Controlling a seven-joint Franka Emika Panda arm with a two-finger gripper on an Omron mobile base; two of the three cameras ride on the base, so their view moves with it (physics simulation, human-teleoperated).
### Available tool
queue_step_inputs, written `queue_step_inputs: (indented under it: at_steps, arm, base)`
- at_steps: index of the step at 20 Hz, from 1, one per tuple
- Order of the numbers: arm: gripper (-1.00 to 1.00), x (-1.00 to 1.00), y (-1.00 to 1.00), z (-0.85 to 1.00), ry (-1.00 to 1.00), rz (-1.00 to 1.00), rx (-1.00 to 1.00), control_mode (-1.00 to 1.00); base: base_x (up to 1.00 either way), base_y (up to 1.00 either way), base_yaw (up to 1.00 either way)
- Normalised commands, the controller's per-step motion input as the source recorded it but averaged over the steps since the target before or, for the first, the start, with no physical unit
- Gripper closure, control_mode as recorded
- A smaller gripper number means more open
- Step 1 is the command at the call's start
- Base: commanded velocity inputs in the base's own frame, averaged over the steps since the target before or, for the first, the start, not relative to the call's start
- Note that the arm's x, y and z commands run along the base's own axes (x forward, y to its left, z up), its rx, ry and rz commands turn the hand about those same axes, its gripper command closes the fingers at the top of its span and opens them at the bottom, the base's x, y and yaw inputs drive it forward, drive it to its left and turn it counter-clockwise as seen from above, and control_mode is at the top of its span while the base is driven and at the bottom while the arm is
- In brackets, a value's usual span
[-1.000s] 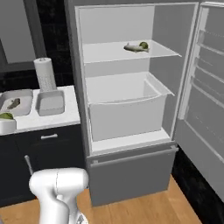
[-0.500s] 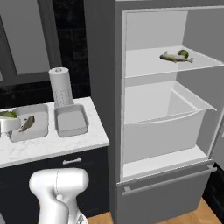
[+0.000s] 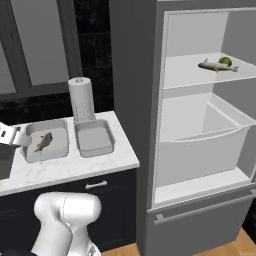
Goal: Place one lime and one fish in each tupperware on the nearby counter, to pack two identical lunches.
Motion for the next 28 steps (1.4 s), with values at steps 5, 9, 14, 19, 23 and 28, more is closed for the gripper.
queue_step_inputs:
  at_steps: [5, 9, 14, 19, 23, 28]
  arm:
    - [1.0, 0.98, 0.01, -0.12, 0.27, -0.07, 0.07, -1.0]
    - [1.0, 1.0, -0.08, -0.54, 0.11, 0.0, 0.06, -1.0]
    - [1.0, 1.0, 0.04, -0.7, 0.18, -0.01, 0.05, -1.0]
    - [1.0, 1.0, 0.46, -1.0, 0.21, -0.02, 0.01, -1.0]
    - [-1.0, 1.0, 0.72, -0.72, 0.08, -0.07, 0.0, -1.0]
    - [-1.0, 0.5, 0.1, -0.04, 0.01, -0.08, -0.01, -1.0]
  base:
    - [0.0, 0.0, 0.0]
    - [0.0, 0.0, 0.0]
    - [0.0, 0.0, 0.0]
    - [0.0, 0.0, 0.0]
    - [0.0, 0.0, 0.0]
    - [0.0, 0.0, 0.0]
